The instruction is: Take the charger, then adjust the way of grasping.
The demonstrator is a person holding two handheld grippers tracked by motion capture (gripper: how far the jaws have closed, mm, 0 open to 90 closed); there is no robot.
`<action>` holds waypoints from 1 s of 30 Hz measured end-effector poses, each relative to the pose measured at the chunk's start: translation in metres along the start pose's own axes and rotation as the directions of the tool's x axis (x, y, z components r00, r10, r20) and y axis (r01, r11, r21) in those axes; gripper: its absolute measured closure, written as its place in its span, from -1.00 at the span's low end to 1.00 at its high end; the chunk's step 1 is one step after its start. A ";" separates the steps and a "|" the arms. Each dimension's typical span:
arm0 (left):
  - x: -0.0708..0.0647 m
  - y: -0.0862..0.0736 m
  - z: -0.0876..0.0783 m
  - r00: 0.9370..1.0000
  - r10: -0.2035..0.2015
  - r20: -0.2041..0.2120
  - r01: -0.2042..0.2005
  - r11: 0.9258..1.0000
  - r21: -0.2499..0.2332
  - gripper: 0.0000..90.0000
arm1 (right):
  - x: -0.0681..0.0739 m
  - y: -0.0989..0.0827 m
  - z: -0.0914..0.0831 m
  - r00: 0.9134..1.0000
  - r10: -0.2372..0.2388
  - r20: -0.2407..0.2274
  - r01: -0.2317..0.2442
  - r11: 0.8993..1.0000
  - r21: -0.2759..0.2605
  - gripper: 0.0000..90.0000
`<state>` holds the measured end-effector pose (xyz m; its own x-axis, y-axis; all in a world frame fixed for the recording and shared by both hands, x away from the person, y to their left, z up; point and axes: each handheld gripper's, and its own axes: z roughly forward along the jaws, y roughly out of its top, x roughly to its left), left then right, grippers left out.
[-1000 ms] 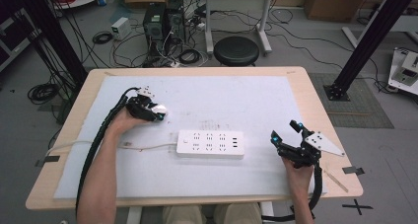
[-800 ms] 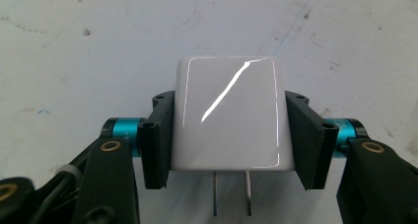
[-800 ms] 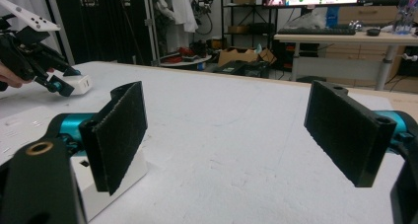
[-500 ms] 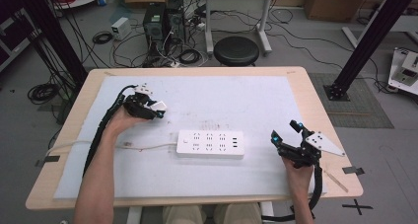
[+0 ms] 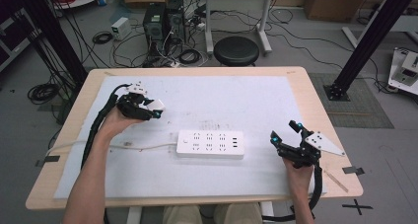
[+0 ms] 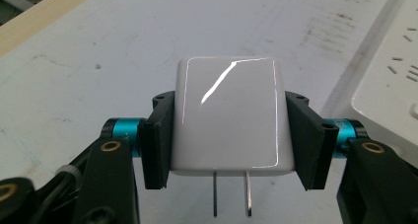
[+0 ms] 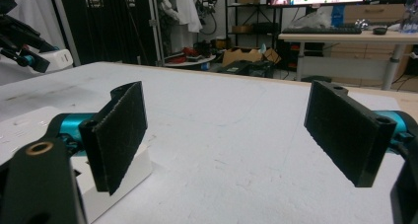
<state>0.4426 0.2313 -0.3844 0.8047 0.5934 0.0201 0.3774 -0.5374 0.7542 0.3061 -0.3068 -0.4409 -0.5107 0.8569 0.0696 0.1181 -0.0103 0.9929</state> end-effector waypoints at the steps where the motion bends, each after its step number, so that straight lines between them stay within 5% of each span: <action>1: -0.002 0.000 -0.001 1.000 0.005 0.004 -0.005 1.000 -0.001 -0.05 | 0.000 0.000 0.000 1.000 -0.001 0.000 0.001 1.000 0.000 -0.63; 8: -0.018 0.002 -0.002 0.999 0.027 0.018 -0.027 1.000 0.007 -0.05 | 0.000 0.000 0.000 1.000 0.013 -0.014 -0.013 1.000 0.012 -0.63; 20: -0.067 0.013 -0.004 0.994 0.105 0.012 -0.104 0.994 -0.036 -0.05 | 0.004 0.001 0.003 0.999 0.002 -0.041 0.000 0.999 0.049 -0.63; 22: -0.083 0.016 -0.005 0.989 0.145 0.010 -0.144 0.988 -0.055 -0.05 | 0.004 0.002 0.006 0.998 0.027 -0.063 -0.022 0.997 0.076 -0.63; 24: -0.083 0.016 -0.005 0.989 0.145 0.010 -0.144 0.988 -0.055 -0.05 | 0.003 0.002 0.006 0.997 0.026 -0.074 -0.019 0.996 0.082 -0.63; 25: -0.104 0.019 -0.004 0.983 0.183 0.010 -0.182 0.980 -0.076 -0.05 | 0.004 0.003 0.008 0.993 0.030 -0.118 -0.019 0.996 0.093 -0.63; 30: -0.127 0.023 -0.002 0.972 0.234 0.001 -0.233 0.968 -0.088 -0.05 | 0.005 0.004 0.008 0.988 0.053 -0.143 -0.037 0.993 0.112 -0.62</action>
<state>0.3487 0.1448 -0.3687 0.8712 0.4503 0.1956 0.1373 -0.6061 0.7834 0.3103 -0.2983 -0.4371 -0.6203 0.7726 0.1352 0.2317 0.0158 0.9727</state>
